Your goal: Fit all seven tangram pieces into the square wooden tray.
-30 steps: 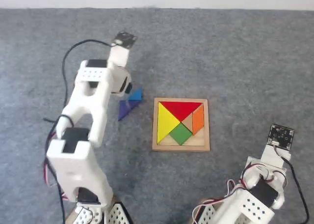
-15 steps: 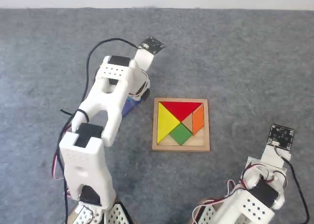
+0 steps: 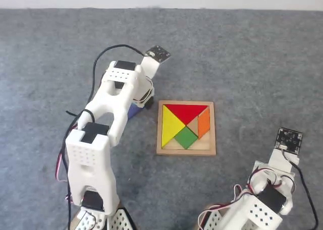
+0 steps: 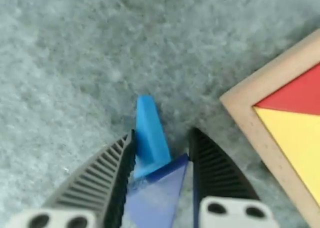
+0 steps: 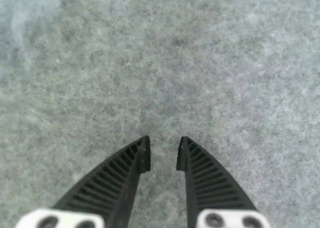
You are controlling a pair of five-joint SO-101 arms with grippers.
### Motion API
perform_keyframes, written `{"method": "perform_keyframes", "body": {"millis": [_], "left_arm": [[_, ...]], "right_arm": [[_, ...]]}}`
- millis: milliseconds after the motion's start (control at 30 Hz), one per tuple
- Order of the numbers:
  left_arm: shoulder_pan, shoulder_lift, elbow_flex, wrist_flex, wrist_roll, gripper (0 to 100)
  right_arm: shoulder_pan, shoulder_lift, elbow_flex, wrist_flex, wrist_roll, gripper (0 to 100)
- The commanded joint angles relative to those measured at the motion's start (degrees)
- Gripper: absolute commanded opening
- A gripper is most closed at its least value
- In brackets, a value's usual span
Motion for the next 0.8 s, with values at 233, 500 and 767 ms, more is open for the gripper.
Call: {"method": "perform_keyframes", "body": {"millis": [233,500,767], "left_arm": [[-0.79,-0.70,-4.44,1.58,-0.35,2],[1.49,-3.69,-18.33,21.01,-0.18,1],[12.48,-30.07,4.35,20.40,0.88,1]], "right_arm": [[-0.57,-1.10,1.05,0.48,0.53,11.4],[-0.57,-1.10,1.05,0.48,0.53,11.4],[-0.48,-1.10,1.05,0.48,0.53,11.4]]}}
